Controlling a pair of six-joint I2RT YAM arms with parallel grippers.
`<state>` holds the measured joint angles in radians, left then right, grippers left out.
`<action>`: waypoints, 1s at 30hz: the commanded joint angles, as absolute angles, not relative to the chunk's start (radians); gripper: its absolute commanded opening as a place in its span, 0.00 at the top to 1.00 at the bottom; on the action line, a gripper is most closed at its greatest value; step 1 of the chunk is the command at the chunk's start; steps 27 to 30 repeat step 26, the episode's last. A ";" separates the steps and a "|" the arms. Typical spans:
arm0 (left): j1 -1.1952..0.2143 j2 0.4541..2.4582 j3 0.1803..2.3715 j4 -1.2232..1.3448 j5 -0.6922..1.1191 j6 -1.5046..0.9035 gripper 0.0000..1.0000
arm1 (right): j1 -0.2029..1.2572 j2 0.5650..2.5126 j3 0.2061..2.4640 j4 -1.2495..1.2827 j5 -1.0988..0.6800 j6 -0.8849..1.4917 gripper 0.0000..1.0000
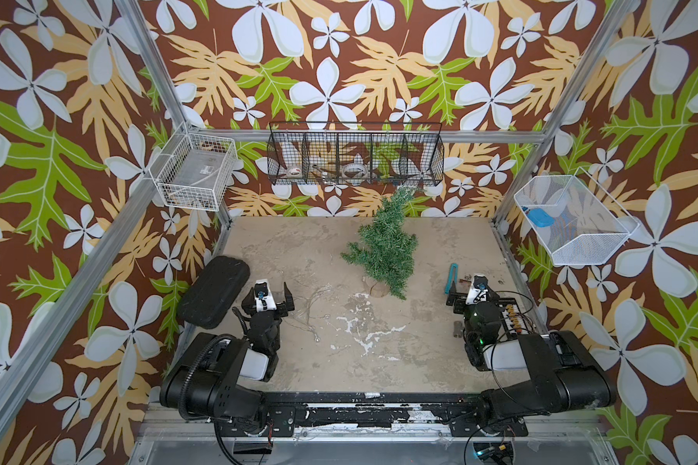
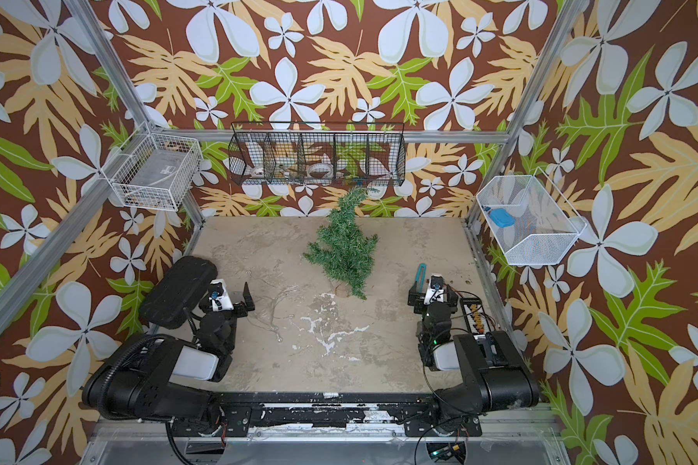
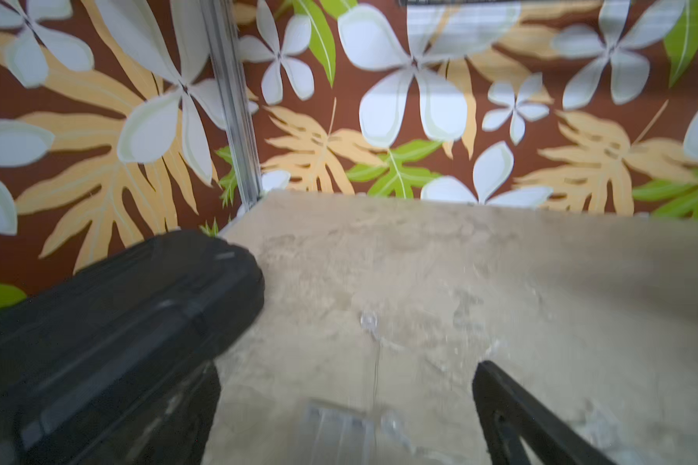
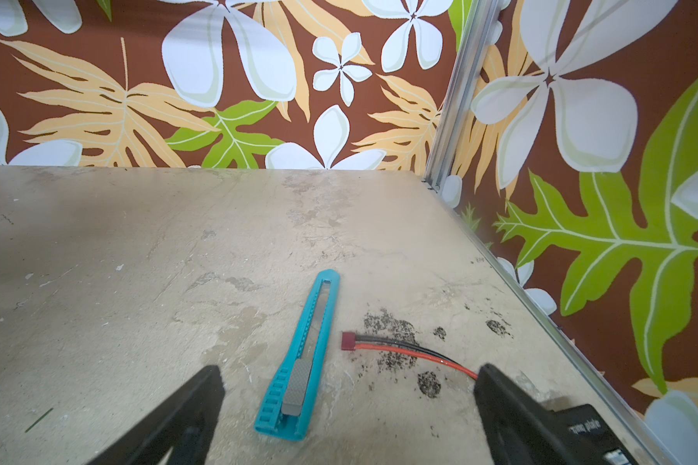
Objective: Remove string lights from the small christmas tree
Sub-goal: Reset both arms
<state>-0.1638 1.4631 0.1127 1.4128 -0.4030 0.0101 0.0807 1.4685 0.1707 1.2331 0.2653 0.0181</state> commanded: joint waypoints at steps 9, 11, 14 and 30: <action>-0.152 1.463 0.118 1.387 -0.395 -0.018 0.00 | 0.081 1.468 0.173 1.256 0.267 0.012 0.00; -0.153 1.462 0.119 1.381 -0.396 -0.021 0.00 | 0.081 1.468 0.173 1.256 0.267 0.012 0.00; -0.153 1.464 0.118 1.387 -0.396 -0.020 0.00 | 0.081 1.468 0.174 1.257 0.267 0.012 0.00; -0.152 1.465 0.114 1.398 -0.396 -0.015 0.00 | 0.080 1.469 0.173 1.256 0.265 0.013 0.00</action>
